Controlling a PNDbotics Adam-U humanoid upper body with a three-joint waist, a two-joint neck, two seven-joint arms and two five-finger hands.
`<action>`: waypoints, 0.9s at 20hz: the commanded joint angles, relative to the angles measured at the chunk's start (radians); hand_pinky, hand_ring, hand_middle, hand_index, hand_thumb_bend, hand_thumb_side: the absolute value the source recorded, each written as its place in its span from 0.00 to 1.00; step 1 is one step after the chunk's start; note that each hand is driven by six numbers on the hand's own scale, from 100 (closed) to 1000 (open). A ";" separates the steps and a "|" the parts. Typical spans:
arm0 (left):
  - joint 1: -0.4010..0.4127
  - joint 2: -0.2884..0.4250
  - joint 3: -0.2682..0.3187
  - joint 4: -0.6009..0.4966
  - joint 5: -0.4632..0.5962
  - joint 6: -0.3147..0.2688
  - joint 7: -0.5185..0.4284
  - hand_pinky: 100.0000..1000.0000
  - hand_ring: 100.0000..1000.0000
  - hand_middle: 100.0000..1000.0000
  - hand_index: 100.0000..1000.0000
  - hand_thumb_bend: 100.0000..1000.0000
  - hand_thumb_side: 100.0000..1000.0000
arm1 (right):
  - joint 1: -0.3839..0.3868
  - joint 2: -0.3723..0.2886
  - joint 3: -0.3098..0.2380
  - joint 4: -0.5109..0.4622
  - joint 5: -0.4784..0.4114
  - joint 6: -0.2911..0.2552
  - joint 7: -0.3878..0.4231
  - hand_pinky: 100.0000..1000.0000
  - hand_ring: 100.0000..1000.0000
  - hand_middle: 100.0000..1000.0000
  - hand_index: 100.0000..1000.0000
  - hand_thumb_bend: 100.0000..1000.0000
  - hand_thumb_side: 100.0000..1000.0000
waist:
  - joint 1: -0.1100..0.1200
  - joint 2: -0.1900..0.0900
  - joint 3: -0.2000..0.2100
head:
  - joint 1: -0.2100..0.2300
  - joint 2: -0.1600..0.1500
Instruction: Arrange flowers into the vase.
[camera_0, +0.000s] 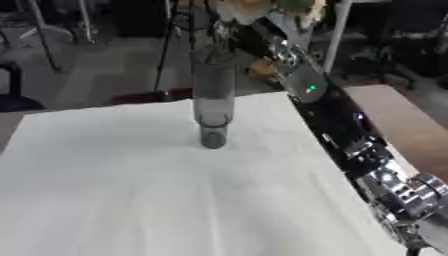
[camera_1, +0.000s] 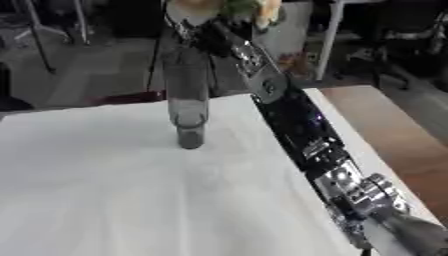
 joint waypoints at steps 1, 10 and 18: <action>-0.009 0.017 0.005 -0.011 0.004 -0.003 -0.001 0.53 0.67 0.57 0.62 0.93 0.57 | -0.024 -0.024 -0.015 -0.016 0.008 0.004 0.011 0.18 0.40 0.14 0.51 0.00 0.85 | 0.004 -0.002 -0.001 | -0.003 -0.010; -0.006 0.020 0.008 -0.009 0.004 -0.003 0.000 0.53 0.67 0.58 0.62 0.93 0.58 | -0.047 -0.035 -0.005 0.035 0.079 0.007 0.070 0.48 0.61 0.33 0.60 0.00 0.83 | -0.001 -0.003 -0.010 | -0.006 -0.005; -0.004 0.022 0.010 -0.008 0.003 -0.003 0.001 0.53 0.67 0.58 0.62 0.93 0.58 | -0.053 -0.045 -0.009 0.072 0.133 -0.009 0.072 0.69 0.73 0.43 0.66 0.00 0.77 | -0.006 -0.005 -0.014 | -0.005 -0.005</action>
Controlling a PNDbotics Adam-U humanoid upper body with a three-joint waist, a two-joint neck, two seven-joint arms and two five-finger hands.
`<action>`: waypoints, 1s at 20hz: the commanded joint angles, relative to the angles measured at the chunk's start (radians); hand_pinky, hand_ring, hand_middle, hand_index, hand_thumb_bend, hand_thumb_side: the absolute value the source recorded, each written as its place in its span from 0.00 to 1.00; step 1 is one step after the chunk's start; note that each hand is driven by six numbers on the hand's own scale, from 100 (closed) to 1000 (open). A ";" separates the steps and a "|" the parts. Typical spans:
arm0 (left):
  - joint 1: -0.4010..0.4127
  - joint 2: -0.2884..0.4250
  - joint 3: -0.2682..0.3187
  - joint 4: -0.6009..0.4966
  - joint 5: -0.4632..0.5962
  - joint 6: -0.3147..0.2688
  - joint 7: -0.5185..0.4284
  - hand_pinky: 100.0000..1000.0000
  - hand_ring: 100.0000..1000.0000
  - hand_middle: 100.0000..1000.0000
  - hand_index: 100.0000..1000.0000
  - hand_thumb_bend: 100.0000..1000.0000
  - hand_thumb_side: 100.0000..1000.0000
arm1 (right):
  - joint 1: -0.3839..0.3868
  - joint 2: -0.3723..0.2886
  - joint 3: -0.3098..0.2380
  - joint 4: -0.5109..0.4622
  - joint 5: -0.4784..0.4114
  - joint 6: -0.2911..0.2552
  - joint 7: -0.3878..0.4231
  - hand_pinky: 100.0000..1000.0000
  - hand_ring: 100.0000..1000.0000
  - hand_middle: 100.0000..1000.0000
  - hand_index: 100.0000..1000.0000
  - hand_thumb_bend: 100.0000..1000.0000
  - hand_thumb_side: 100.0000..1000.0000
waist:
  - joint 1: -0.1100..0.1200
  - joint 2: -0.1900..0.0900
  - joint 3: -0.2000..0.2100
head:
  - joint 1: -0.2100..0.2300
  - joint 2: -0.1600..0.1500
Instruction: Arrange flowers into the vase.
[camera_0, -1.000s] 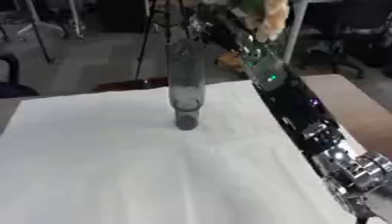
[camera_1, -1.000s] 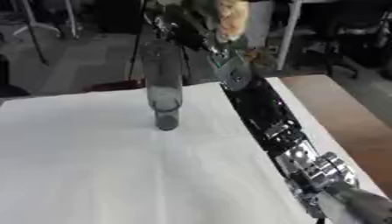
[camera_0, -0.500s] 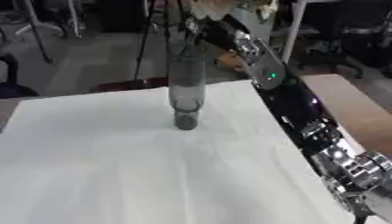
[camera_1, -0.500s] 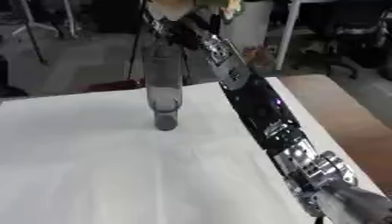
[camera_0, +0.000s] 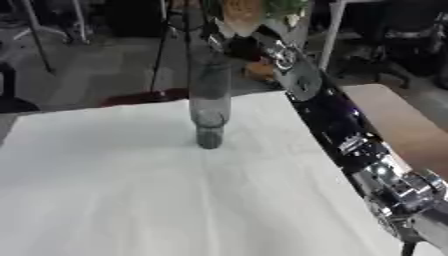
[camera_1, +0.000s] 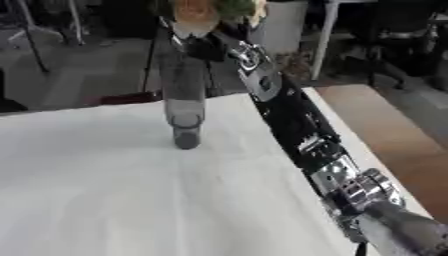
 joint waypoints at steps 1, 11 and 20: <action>-0.006 0.022 0.009 -0.009 0.002 -0.004 0.001 0.53 0.67 0.58 0.62 0.93 0.58 | -0.027 -0.042 -0.010 0.000 0.016 -0.007 -0.001 0.69 0.73 0.43 0.66 0.00 0.77 | -0.005 -0.005 -0.002 | -0.001 -0.005; -0.006 0.023 0.009 -0.009 0.002 -0.004 0.001 0.53 0.67 0.58 0.62 0.93 0.58 | -0.029 -0.046 -0.010 0.008 0.027 -0.013 -0.005 0.69 0.73 0.44 0.66 0.00 0.77 | -0.008 -0.006 -0.003 | -0.002 -0.006; -0.004 0.023 0.011 -0.008 0.003 -0.006 0.003 0.53 0.67 0.58 0.62 0.91 0.59 | -0.042 -0.046 -0.003 0.037 0.095 -0.030 -0.001 0.85 0.89 0.71 0.89 0.00 0.66 | -0.018 -0.008 0.000 | -0.004 -0.002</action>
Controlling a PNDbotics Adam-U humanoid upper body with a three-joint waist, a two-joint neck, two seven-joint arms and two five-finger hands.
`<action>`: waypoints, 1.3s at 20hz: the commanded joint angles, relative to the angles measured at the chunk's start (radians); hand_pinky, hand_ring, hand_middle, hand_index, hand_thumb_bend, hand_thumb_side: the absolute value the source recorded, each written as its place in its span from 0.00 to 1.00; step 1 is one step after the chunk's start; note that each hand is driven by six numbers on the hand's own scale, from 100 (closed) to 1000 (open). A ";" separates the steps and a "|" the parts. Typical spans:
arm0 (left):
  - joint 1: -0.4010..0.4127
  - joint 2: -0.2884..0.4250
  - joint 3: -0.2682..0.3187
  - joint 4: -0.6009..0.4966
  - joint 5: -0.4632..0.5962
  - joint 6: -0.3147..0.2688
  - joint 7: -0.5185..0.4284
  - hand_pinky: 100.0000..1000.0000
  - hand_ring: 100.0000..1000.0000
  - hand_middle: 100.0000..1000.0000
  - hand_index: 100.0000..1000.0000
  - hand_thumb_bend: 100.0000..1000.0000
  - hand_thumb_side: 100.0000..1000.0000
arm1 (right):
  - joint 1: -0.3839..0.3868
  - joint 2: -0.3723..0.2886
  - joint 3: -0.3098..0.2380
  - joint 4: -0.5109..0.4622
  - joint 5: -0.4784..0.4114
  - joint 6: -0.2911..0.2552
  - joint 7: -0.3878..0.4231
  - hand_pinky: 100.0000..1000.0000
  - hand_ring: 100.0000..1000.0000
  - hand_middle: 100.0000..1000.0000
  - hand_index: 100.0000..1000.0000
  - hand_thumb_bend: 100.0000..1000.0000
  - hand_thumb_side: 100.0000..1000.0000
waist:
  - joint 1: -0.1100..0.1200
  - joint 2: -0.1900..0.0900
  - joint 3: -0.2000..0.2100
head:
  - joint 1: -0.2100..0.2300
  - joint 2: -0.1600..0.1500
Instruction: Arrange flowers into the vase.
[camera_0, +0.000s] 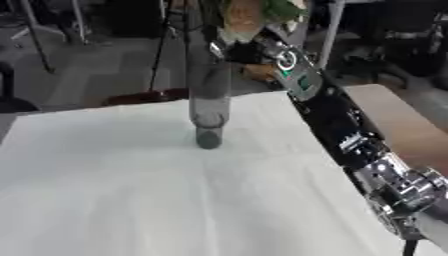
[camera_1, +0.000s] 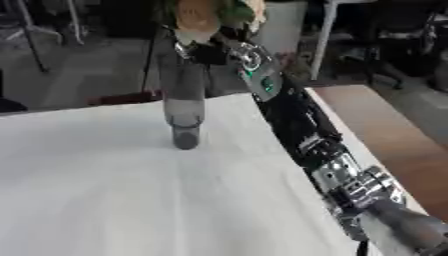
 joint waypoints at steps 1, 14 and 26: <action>-0.010 0.022 0.010 -0.013 0.003 -0.004 0.002 0.53 0.67 0.58 0.62 0.91 0.59 | -0.026 -0.036 -0.003 -0.003 0.022 -0.011 -0.011 0.87 0.90 0.73 0.89 0.00 0.65 | -0.012 -0.007 0.001 | -0.003 -0.002; -0.009 0.022 0.009 -0.012 0.005 -0.004 0.001 0.53 0.67 0.58 0.62 0.89 0.60 | -0.040 -0.033 0.004 0.035 0.059 -0.027 0.008 1.00 1.00 0.87 0.97 0.19 0.76 | -0.020 -0.005 0.007 | -0.009 -0.001; -0.006 0.023 0.006 -0.010 0.007 -0.005 -0.002 0.53 0.67 0.58 0.62 0.89 0.60 | -0.052 -0.046 -0.010 0.108 0.082 -0.049 0.025 1.00 1.00 0.85 0.98 0.25 0.83 | -0.022 -0.005 0.019 | -0.017 -0.006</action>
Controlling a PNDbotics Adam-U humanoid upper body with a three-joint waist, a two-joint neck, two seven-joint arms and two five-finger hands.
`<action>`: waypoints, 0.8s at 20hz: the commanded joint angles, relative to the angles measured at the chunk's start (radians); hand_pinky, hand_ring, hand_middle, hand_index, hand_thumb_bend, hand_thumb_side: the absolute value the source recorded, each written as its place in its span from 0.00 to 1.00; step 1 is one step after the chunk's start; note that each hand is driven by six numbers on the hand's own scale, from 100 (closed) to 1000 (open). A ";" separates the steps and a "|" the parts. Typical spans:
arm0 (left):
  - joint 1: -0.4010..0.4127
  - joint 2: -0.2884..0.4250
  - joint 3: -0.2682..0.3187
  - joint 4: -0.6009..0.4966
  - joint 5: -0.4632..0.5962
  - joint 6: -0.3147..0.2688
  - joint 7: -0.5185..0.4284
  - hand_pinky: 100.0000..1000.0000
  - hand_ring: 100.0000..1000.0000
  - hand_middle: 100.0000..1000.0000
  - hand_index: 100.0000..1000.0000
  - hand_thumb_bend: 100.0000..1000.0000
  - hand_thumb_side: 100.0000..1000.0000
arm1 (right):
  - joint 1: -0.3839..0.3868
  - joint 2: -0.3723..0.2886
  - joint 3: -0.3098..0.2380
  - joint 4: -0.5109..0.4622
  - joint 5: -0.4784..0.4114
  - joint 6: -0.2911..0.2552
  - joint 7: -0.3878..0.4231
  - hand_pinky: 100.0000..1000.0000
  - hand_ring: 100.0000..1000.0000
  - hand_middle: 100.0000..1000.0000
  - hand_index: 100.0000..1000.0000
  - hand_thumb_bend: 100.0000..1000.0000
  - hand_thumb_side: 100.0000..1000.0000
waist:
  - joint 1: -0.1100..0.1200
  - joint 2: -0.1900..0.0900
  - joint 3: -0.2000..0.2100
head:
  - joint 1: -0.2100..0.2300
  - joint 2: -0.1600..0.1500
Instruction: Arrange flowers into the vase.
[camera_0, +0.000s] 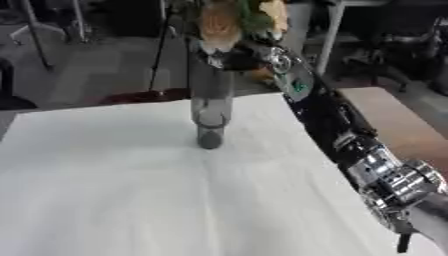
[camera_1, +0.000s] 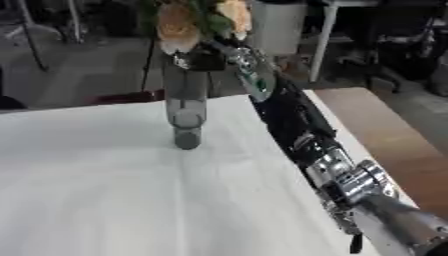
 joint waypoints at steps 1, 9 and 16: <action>-0.007 0.023 0.004 -0.010 0.004 -0.003 -0.003 0.53 0.67 0.58 0.62 0.89 0.60 | -0.027 -0.042 -0.016 0.007 0.013 0.000 -0.006 1.00 1.00 0.84 0.98 0.26 0.84 | -0.010 -0.005 0.002 | -0.006 -0.006; -0.006 0.022 0.005 -0.009 0.005 -0.003 -0.003 0.53 0.67 0.57 0.62 0.89 0.60 | -0.019 -0.045 -0.021 0.015 -0.005 -0.001 -0.003 1.00 1.00 0.83 0.98 0.28 0.86 | -0.016 -0.007 -0.004 | -0.008 -0.002; -0.004 0.024 0.007 -0.007 0.002 -0.004 -0.001 0.53 0.67 0.57 0.62 0.89 0.60 | -0.002 -0.043 -0.023 0.011 -0.033 -0.007 0.029 1.00 1.00 0.83 0.99 0.33 0.88 | -0.023 -0.016 -0.015 | -0.006 -0.002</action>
